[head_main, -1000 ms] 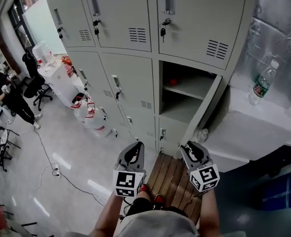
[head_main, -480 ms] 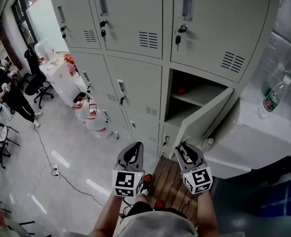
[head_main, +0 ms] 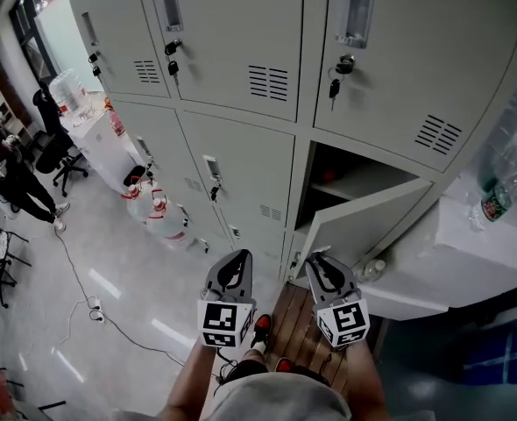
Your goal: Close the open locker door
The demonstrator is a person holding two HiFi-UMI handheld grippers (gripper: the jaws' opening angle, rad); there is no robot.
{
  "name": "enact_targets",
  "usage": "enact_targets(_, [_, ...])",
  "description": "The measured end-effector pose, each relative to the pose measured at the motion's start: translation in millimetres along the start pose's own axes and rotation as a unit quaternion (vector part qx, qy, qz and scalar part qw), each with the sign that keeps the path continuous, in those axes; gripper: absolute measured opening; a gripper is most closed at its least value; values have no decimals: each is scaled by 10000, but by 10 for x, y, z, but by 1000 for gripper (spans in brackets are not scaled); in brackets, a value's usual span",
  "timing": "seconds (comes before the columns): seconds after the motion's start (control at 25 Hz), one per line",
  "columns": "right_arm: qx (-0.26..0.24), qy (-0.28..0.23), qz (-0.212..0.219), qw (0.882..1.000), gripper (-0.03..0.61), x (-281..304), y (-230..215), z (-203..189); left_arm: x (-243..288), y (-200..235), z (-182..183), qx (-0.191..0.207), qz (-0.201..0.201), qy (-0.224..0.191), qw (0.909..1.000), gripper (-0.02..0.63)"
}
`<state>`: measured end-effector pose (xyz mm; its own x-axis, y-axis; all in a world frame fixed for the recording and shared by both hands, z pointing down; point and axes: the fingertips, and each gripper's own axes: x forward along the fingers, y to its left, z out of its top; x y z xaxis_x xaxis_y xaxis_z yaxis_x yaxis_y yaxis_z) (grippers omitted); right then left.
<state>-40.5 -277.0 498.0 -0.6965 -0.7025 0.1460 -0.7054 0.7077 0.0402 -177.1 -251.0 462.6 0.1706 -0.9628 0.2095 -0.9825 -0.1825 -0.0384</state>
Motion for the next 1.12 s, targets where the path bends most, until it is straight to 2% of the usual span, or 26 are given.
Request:
enact_targets(0.64, [138,151,-606,9980,75,737,-337,93,667,480,170,6,-369,-50,9993,21])
enact_targets(1.12, [241,123,-1002,9946,75,1031,-580,127,1030,592,260,47,-672,-105,9977,21])
